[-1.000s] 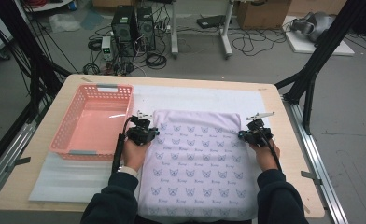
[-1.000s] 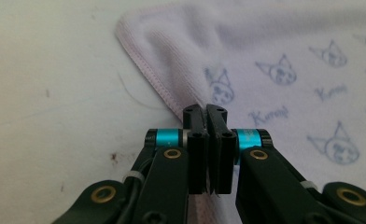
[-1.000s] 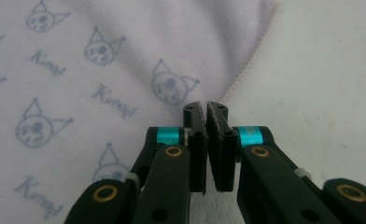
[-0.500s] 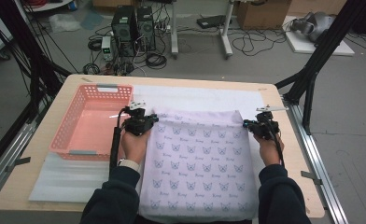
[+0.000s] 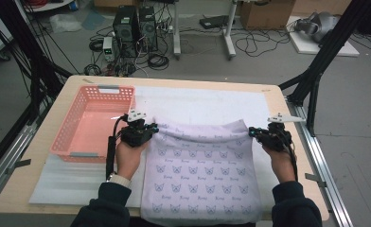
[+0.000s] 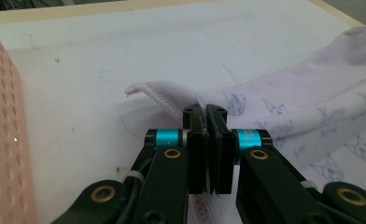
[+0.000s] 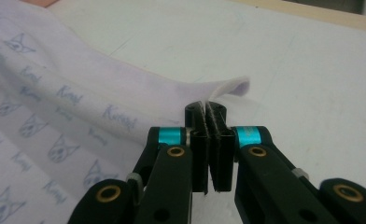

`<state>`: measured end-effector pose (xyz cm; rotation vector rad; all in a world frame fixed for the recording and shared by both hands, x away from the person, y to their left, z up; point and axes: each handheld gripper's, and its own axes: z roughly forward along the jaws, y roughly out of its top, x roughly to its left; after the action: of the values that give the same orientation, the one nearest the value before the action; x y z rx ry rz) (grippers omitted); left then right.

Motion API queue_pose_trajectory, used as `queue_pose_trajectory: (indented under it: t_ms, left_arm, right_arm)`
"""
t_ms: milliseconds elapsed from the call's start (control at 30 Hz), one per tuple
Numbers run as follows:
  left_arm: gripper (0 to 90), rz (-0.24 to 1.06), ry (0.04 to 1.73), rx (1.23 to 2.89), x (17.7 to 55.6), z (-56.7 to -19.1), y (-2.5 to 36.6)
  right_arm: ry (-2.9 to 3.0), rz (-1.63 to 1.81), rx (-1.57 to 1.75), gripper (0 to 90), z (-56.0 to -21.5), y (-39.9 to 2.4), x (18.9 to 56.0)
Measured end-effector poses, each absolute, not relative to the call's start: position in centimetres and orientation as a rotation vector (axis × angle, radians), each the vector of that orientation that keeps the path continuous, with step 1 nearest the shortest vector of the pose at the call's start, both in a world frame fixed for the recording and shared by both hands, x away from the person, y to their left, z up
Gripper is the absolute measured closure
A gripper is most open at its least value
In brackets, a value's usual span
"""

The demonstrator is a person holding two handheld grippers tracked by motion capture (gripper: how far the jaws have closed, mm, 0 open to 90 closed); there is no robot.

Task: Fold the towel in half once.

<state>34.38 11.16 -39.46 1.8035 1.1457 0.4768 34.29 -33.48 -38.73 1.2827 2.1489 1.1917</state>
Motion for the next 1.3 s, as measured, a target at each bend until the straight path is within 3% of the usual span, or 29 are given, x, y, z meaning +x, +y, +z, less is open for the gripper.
queue_pose_trajectory:
  t_ms: [467,733,767,833,900,967,1167,1300]
  left_arm:
    - [86.6,0.481,1.014,1.872,27.9,-41.3,11.8]
    - [85.2,0.42,1.004,1.912,25.9,-42.8,12.2]
    - [81.6,0.408,1.012,1.905,25.9,-43.0,12.2]
    - [62.8,0.391,1.047,1.886,26.4,-43.1,12.2]
    - [51.3,0.366,1.067,1.879,27.0,-42.9,12.2]
    - [43.6,0.399,1.063,1.893,27.6,-42.5,11.8]
    - [39.2,0.405,1.113,1.926,30.6,-42.1,10.6]
    - [40.0,0.419,1.155,1.963,32.0,-42.7,10.0]
  right_arm:
    - [2.195,1.237,1.264,88.0,-41.0,-34.5,28.0]
    - [2.26,1.185,1.277,88.0,-42.0,-34.4,25.7]
    - [2.271,1.177,1.259,87.7,-42.2,-34.4,25.7]
    - [2.273,1.153,1.272,83.2,-42.4,-34.3,25.8]
    - [2.237,1.164,1.315,67.7,-42.3,-34.4,26.2]
    - [2.204,1.161,1.342,62.5,-41.9,-34.3,26.9]
    - [2.21,1.049,1.356,50.5,-41.2,-32.7,30.2]
    - [2.23,0.987,1.377,51.4,-41.7,-31.6,32.3]
